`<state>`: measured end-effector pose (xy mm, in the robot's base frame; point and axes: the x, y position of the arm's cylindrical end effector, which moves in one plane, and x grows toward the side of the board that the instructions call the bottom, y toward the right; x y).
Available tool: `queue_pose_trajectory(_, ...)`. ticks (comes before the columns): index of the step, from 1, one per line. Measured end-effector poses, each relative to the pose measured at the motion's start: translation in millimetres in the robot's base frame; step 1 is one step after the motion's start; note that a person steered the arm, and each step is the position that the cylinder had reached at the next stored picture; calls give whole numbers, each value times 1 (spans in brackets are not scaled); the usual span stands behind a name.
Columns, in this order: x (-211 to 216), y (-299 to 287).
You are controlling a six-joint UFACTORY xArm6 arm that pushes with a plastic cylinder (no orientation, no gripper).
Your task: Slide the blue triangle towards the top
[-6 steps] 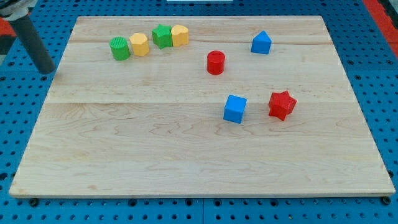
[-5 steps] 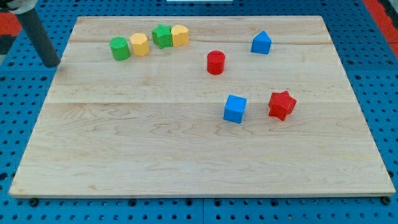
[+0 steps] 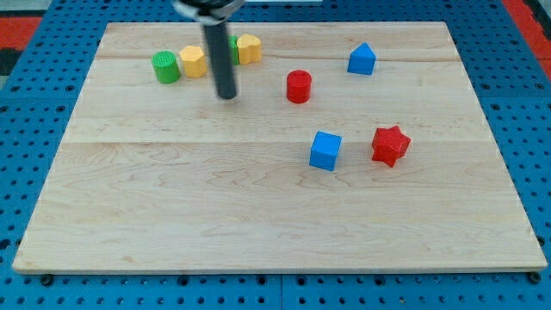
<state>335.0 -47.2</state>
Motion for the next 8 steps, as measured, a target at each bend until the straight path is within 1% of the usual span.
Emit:
queue_pose_trajectory(1, -25, 59)
queue_pose_trajectory(2, -23, 117)
queue_pose_trajectory(3, 8, 87)
queue_pose_trajectory(4, 6, 97)
queue_pose_trajectory(5, 27, 119)
queue_pose_trajectory(6, 11, 124)
queue_pose_trajectory(7, 6, 130)
queue_pose_trajectory(8, 6, 164)
